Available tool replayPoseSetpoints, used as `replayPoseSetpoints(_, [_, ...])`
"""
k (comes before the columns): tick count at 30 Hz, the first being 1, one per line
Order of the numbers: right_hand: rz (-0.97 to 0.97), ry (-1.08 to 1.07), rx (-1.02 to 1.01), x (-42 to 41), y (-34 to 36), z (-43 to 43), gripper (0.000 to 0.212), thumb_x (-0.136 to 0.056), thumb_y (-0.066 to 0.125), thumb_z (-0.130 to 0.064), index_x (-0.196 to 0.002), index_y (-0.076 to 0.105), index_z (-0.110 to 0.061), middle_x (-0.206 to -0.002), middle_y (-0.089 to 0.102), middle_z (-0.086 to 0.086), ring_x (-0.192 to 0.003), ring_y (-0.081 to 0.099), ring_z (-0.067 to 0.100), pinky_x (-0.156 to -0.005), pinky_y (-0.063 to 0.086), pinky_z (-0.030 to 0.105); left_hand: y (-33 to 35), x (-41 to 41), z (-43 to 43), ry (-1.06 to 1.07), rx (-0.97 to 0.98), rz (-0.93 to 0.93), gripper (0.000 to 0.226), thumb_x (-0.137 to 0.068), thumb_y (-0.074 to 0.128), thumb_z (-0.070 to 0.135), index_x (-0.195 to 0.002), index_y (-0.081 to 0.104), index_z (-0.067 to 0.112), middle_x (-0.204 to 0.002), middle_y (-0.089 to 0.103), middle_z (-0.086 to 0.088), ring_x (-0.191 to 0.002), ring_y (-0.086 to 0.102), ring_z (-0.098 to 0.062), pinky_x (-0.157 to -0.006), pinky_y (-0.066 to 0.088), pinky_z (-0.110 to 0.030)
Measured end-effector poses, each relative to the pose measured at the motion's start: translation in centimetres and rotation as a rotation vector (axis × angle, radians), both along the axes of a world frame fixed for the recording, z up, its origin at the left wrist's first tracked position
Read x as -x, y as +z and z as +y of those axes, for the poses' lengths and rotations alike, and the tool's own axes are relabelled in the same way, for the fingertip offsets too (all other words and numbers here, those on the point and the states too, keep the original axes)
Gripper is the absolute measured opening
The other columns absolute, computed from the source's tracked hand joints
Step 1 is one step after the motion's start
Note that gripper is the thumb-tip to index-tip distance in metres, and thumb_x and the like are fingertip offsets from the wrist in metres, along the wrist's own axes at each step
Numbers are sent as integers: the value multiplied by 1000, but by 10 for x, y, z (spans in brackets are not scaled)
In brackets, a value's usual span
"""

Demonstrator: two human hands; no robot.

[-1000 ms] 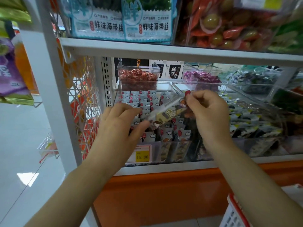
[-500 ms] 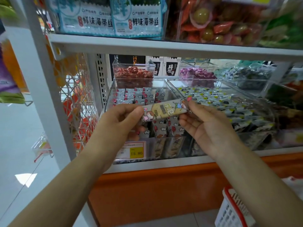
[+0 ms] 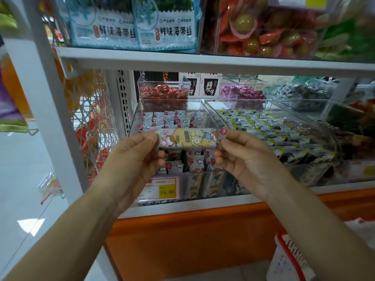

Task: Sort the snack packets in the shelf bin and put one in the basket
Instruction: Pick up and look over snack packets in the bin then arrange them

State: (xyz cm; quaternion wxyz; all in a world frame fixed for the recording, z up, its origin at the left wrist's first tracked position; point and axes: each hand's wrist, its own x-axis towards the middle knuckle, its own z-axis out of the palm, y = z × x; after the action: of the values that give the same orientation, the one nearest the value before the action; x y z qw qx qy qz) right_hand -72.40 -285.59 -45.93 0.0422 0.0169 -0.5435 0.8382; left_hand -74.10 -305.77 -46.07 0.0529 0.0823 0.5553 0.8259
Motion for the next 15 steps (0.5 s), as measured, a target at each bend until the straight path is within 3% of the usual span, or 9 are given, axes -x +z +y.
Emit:
replayPoseSetpoints(3, [57, -75, -114, -1, -1, -2, 15, -88, 54, 2, -88, 63, -9, -77, 69, 7, -62, 67, 16, -52, 53, 23, 2, -2, 1, -11, 122, 62, 19, -71, 61, 30, -67, 74, 16, -65, 61, 3, -58, 58, -5, -56, 50, -14])
replayPoseSetpoints(7, [57, -91, -126, -2, -1, -4, 12, -85, 63, -12, -73, 66, -13, -74, 69, 3, -66, 70, 22, -51, 54, 26, -2, -1, -1, -10, 201, 140, 21, -70, 63, 29, -85, 75, 20, -85, 66, -3, -74, 64, -9, -67, 52, -15])
replayPoseSetpoints(9, [96, -128, -233, -2, -3, -4, 8, -79, 68, -18, -74, 65, -13, -75, 67, 0, -66, 69, 18, -53, 55, 25, -2, 1, -3, -21, 212, 158, 32, -69, 64, 27, -100, 72, 22, -92, 66, -5, -86, 67, -13, -73, 53, -18])
replayPoseSetpoints(11, [130, -179, -342, -1, -6, -5, 6, -83, 67, -11, -80, 62, -10, -80, 67, 5, -65, 67, 14, -58, 56, 24, -2, 1, -4, -38, 215, 171, 38, -68, 65, 26, -106, 70, 25, -94, 69, -4, -93, 68, -16, -75, 54, -20])
replayPoseSetpoints(15, [166, -212, -362, 1, -7, -5, 9, -84, 65, -3, -87, 61, -10, -93, 68, 12, -69, 70, 19, -64, 57, 23, -3, -1, -2, 2, 314, 193, 39, -69, 65, 31, -107, 68, 29, -102, 71, 0, -96, 68, -16, -86, 53, -31])
